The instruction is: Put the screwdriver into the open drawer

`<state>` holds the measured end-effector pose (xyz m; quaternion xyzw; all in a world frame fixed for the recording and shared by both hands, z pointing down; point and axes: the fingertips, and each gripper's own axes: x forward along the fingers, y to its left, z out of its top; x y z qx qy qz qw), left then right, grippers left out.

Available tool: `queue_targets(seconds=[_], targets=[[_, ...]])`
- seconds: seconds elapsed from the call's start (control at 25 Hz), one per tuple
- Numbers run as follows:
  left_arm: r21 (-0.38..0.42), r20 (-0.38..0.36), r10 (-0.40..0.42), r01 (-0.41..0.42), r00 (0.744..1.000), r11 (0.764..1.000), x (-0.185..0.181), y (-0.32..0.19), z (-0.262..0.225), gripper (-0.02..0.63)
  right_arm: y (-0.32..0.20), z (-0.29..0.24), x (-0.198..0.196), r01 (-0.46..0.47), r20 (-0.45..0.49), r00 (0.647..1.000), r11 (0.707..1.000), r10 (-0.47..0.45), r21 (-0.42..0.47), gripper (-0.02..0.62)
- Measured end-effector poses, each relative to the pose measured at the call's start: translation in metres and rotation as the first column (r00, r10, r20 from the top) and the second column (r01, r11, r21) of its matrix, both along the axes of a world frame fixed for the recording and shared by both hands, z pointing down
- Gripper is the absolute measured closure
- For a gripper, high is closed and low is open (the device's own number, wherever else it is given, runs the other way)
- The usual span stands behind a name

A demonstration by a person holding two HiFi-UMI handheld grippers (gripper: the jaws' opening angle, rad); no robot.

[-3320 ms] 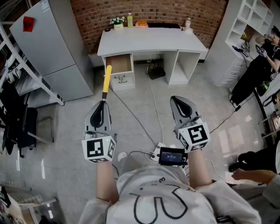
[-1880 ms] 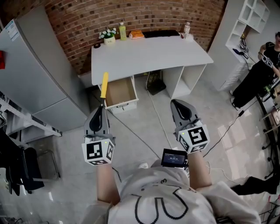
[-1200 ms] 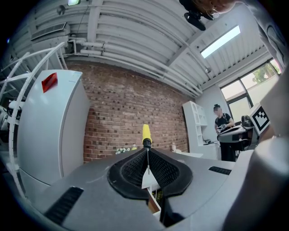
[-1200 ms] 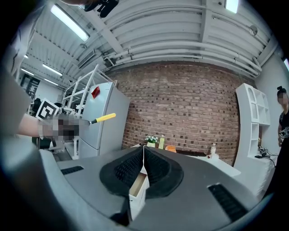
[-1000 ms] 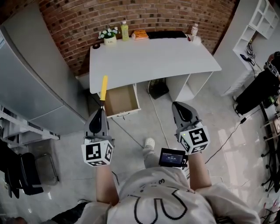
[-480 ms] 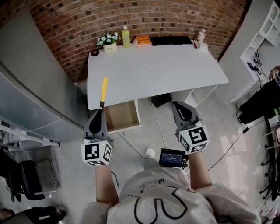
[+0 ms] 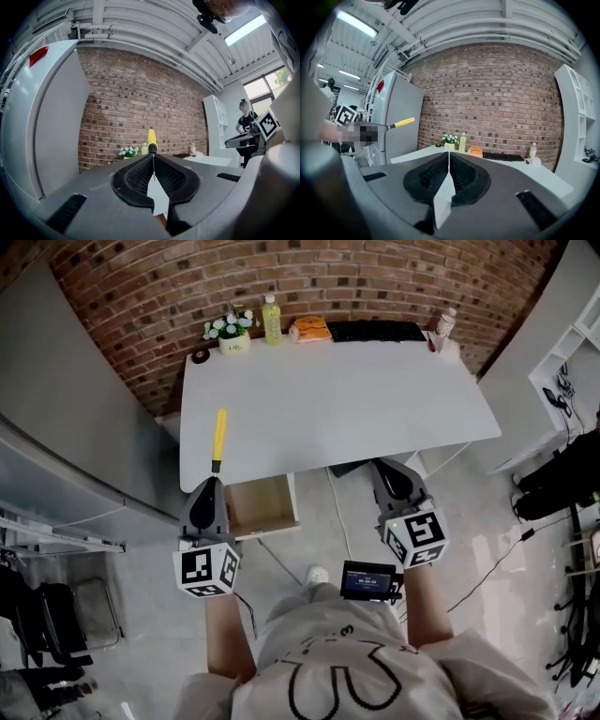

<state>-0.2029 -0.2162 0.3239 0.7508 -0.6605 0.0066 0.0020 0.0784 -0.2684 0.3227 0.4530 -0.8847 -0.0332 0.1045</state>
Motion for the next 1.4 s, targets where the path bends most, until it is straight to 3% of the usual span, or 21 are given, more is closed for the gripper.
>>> queue_targets(seconds=[0.48,0.88,1.4], targets=[[-0.149,-0.032,0.042,-0.046,0.999,0.988,0.001,0.004,0.068,0.584,0.013,0.071,-0.004,-0.028,-0.019,1.000,0.985,0.025,-0.170,0.574],[-0.280,-0.071,0.097,-0.113,0.993,0.953,0.000,0.026,0.134,0.584,0.049,0.140,-0.009,-0.057,-0.053,0.998,0.941,0.041,-0.333,0.574],[-0.416,-0.083,0.131,-0.154,0.988,0.896,0.012,0.045,0.230,0.584,0.046,0.223,-0.008,-0.061,-0.068,0.997,0.914,0.037,-0.402,0.574]])
